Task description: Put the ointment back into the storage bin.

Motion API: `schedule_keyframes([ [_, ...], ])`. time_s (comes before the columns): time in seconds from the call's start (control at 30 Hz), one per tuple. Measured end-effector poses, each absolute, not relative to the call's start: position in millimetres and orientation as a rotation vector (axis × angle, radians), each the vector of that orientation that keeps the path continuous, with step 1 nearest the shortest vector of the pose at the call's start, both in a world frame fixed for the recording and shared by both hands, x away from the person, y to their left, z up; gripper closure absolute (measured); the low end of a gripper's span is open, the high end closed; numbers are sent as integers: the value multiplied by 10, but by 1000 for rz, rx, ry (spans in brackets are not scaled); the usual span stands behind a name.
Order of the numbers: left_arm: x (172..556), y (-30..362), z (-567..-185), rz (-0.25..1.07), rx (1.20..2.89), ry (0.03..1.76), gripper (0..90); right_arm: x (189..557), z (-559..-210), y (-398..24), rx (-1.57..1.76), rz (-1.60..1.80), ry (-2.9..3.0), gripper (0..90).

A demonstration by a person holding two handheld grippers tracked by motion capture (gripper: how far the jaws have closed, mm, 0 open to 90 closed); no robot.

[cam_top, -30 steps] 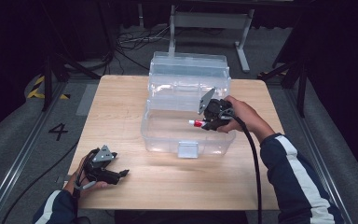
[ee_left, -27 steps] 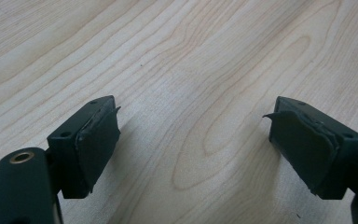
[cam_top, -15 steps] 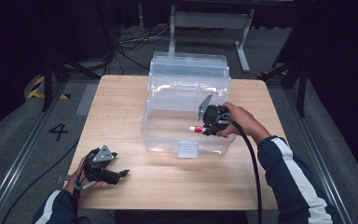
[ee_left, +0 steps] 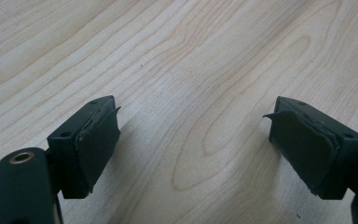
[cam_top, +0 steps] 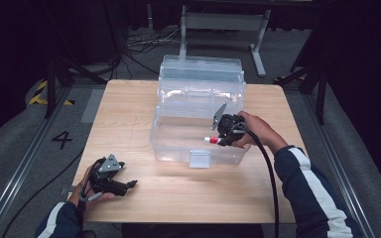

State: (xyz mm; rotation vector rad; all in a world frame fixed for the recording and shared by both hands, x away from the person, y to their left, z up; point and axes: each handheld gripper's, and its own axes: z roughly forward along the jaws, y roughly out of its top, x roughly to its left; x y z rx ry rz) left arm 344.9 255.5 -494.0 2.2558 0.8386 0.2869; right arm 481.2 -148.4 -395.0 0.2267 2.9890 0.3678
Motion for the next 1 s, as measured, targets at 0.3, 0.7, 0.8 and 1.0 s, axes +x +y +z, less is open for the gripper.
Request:
schedule_keyframes([
  [0.3, 3449, 2554, -4940, 287, 2256, 839, 160, 4810, -4065, -1468, 212, 351, 3014, 706],
  [0.7, 3449, 2556, -4941, 287, 2254, 839, 161, 4782, -4045, -1517, 252, 402, 3000, 691],
  [0.8, 3449, 2556, -4940, 287, 2255, 839, 161, 4772, -4030, -1539, 250, 427, 2993, 689],
  [1.0, 3448, 2559, -4939, 286, 2257, 840, 161, 4727, -3974, -1629, 293, 525, 2960, 658],
])
